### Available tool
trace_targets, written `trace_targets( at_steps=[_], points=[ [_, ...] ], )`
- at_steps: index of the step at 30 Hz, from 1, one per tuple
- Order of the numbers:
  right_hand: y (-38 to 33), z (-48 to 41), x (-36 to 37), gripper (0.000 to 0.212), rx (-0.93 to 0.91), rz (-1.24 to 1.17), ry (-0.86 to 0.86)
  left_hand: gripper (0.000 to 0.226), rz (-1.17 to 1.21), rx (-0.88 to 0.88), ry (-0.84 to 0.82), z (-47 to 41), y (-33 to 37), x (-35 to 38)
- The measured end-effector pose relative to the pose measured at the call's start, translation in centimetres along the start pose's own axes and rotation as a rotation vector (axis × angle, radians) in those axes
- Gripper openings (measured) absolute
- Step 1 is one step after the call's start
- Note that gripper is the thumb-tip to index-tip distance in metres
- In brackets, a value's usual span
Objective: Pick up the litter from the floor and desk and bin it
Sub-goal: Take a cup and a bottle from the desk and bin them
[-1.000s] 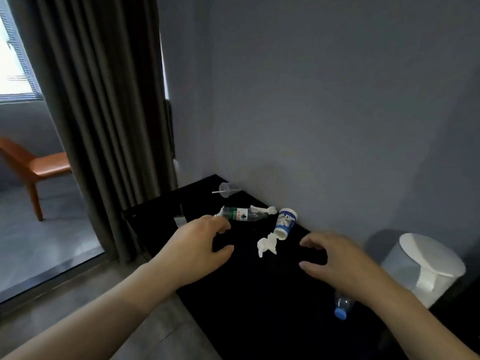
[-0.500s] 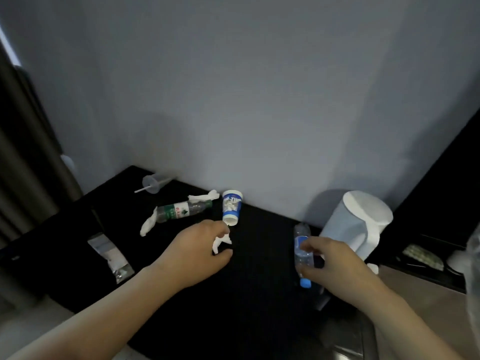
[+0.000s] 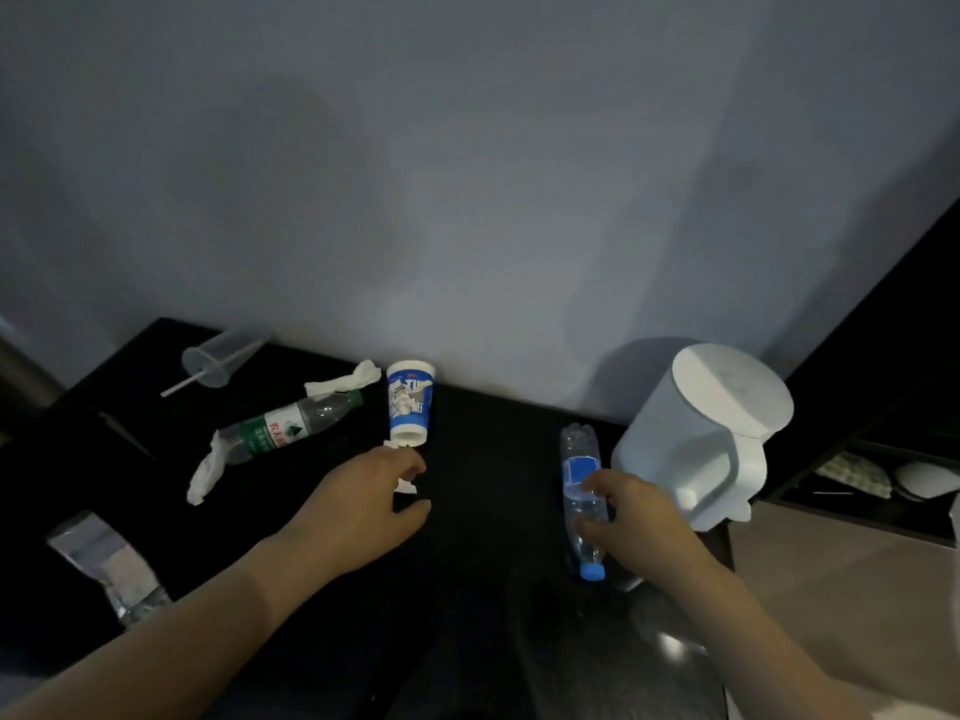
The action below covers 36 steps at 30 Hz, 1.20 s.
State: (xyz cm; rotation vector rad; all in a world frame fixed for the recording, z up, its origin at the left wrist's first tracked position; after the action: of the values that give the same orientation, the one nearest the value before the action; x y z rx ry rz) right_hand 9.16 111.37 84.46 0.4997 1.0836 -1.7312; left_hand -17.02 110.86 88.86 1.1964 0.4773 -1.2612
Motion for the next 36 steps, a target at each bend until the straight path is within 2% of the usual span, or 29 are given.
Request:
trace_targets(
  at_steps=[6,13,19,23,27,33,36],
  points=[
    [2.6,-3.7,2.0,0.049,0.119,-0.045,-0.034,0.041,0.014,-0.035,-0.116,-4.6,-3.9,3.0],
    [4.3,-7.7,2.6,0.054,0.216,-0.148,0.034,0.044,0.011,-0.084,-0.223,-9.2,-8.3,5.0],
    [7.1,-11.4,4.4,0.074,0.363,-0.159,-0.019,0.051,0.05,-0.158,-0.28,-12.0,-11.3,6.2],
    [8.0,-13.1,5.5,0.091,0.392,-0.222,-0.024,0.056,0.071,-0.195,-0.296,-13.3,-12.9,7.2],
    [7.5,-14.9,6.6,0.101,0.379,-0.213,0.007,0.065,0.11,-0.251,-0.302,-14.4,-14.7,8.2],
    [4.4,-17.8,9.6,0.1,0.369,-0.246,0.023,0.069,0.116,-0.272,-0.287,-15.6,-16.5,9.7],
    [2.8,-18.0,10.5,0.097,0.387,-0.121,0.142,0.069,0.126,-0.286,-0.281,-15.9,-17.5,10.5]
  ],
)
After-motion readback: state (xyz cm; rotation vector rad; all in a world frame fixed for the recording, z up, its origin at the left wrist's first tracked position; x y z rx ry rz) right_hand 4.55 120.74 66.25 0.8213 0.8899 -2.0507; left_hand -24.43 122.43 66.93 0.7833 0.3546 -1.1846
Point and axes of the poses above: each hand's wrist, its own z-axis away from the middle knuckle, its own x-axis out of the palm, y = z × x, the point moved 9 cm from there along -z, towards the middle knuckle, and after that the axes turned 15 degrees about -y, right-handed, at the moved point
